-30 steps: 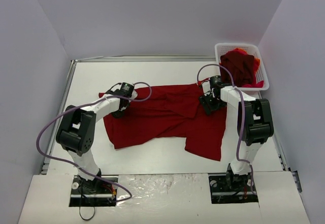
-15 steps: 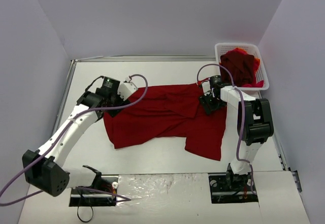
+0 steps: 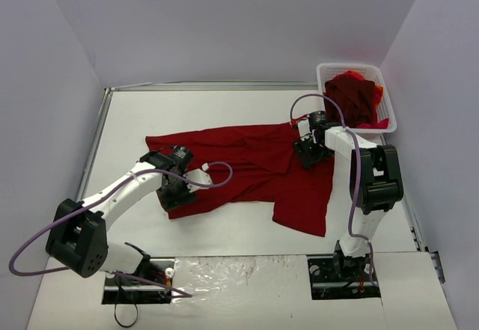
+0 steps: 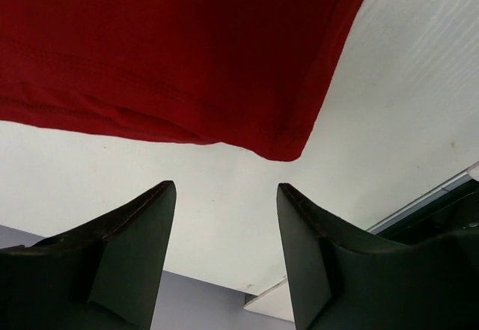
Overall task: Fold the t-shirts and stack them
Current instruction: Flatten out the tshirt
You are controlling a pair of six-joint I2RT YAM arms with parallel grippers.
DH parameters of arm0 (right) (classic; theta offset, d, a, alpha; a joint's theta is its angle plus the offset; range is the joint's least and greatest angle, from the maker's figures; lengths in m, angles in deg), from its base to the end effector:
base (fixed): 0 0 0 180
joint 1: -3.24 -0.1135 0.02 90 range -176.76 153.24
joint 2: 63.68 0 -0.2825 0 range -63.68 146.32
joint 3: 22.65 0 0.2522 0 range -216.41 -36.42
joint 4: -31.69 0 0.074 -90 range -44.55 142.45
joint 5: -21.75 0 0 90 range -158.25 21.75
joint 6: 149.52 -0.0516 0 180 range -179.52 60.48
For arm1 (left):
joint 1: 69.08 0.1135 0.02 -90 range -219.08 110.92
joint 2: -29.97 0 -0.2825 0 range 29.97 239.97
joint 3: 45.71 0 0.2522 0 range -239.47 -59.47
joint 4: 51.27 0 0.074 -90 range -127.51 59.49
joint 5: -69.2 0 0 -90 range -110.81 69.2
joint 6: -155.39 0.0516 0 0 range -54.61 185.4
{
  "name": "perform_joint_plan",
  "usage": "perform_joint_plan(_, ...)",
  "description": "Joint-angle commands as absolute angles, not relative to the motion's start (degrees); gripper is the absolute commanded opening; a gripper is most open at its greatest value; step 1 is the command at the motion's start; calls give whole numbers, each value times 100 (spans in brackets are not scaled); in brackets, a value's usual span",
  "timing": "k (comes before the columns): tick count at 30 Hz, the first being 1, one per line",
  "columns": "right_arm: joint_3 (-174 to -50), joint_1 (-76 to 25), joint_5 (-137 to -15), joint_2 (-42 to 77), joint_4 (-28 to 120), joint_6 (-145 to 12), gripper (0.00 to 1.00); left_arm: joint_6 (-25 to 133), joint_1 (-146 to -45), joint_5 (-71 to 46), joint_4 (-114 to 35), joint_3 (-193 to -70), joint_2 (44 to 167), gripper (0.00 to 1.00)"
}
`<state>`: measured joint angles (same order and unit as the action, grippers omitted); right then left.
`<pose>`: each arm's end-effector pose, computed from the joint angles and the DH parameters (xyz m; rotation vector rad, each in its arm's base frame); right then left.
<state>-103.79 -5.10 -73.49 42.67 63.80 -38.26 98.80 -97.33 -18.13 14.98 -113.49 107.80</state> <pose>0.3905 0.0620 0.1716 -0.6884 2.4709 0.0320 0.2090 -0.1150 0.2237 1.4933 2.4862 -0.0518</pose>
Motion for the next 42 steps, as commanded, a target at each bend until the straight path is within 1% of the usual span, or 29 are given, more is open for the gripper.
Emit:
perform_joint_plan(1,-10268,-564,-7142,4443,6558,-3790,59,10082,-9826,-1588,1602,-11387,10784,55)
perform_joint_plan(8,-10286,-564,-7089,4513,6558,-3798,59,9994,-10089,-1483,1453,-11212,10942,54)
perform_joint_plan(16,-10277,-564,-7071,4548,6549,-3790,59,9950,-10169,-1632,1189,-11080,11250,50)
perform_joint_plan(23,-10268,-564,-7045,4592,6549,-3781,59,9950,-10178,-1676,1013,-11009,11461,50)
perform_joint_plan(28,-10268,-564,-7036,4627,6558,-3772,59,9941,-10186,-1624,1004,-11018,11540,43)
perform_joint_plan(30,-10277,-564,-7010,4636,6549,-3772,59,9950,-10186,-1606,1013,-11018,11532,38)
perform_joint_plan(37,-10268,-564,-7001,4636,6549,-3763,59,9932,-10178,-1588,969,-10939,11619,35)
perform_joint_plan(42,-10268,-564,-6983,4627,6558,-3763,59,9941,-10213,-1632,960,-10895,11655,36)
